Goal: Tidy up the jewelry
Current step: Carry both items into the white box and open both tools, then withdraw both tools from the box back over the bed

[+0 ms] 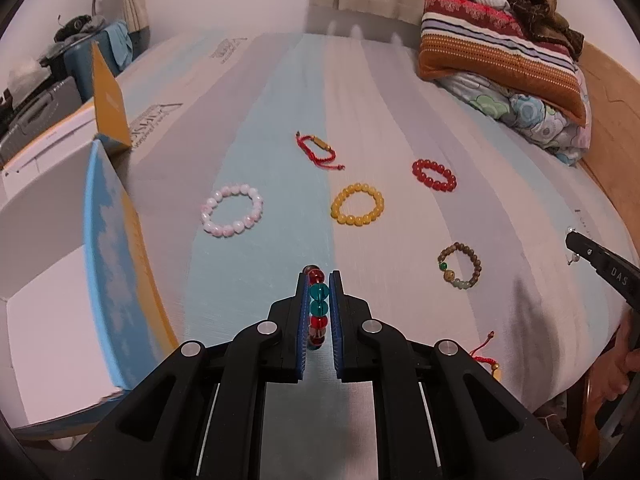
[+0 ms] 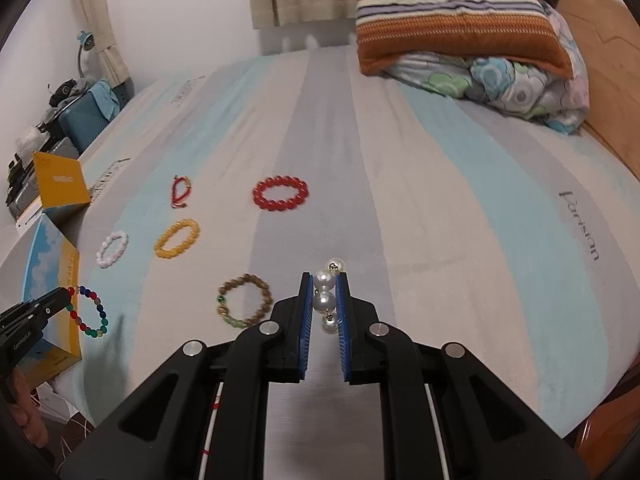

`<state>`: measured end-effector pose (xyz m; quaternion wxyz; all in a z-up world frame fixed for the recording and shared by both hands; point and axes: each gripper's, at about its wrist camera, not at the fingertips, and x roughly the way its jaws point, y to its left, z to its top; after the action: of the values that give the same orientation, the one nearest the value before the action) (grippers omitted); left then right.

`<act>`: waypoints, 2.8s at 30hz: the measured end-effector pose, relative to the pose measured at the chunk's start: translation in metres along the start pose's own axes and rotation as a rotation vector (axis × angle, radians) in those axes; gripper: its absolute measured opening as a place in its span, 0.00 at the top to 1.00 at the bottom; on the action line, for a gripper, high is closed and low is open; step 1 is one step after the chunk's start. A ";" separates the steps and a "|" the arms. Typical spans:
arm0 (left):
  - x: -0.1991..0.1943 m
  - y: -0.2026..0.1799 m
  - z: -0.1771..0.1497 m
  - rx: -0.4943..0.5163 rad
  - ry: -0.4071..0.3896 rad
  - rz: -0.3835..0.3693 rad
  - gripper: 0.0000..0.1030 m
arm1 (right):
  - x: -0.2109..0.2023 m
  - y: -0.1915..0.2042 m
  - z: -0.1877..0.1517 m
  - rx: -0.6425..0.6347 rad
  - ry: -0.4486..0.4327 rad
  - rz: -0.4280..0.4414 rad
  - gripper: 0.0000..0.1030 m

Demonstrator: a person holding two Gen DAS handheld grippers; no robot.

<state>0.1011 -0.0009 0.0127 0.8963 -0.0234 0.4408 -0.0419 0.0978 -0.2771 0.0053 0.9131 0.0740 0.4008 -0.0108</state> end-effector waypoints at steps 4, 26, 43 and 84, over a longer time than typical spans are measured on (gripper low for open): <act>-0.014 0.005 0.005 0.000 -0.020 0.008 0.91 | -0.011 0.019 0.004 -0.028 -0.019 0.010 0.90; -0.106 0.123 0.023 -0.118 -0.148 0.131 0.91 | -0.044 0.199 0.020 -0.245 -0.071 0.183 0.90; -0.136 0.281 -0.038 -0.343 -0.035 0.327 0.91 | -0.047 0.381 -0.024 -0.464 -0.004 0.376 0.90; -0.137 0.276 -0.060 -0.332 -0.049 0.395 0.06 | -0.068 0.372 -0.039 -0.454 -0.075 0.271 0.07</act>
<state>-0.0148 0.2866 0.0627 0.8815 -0.0846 0.4157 0.2074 0.0529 0.0939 0.0761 0.9137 -0.0800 0.3452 0.1991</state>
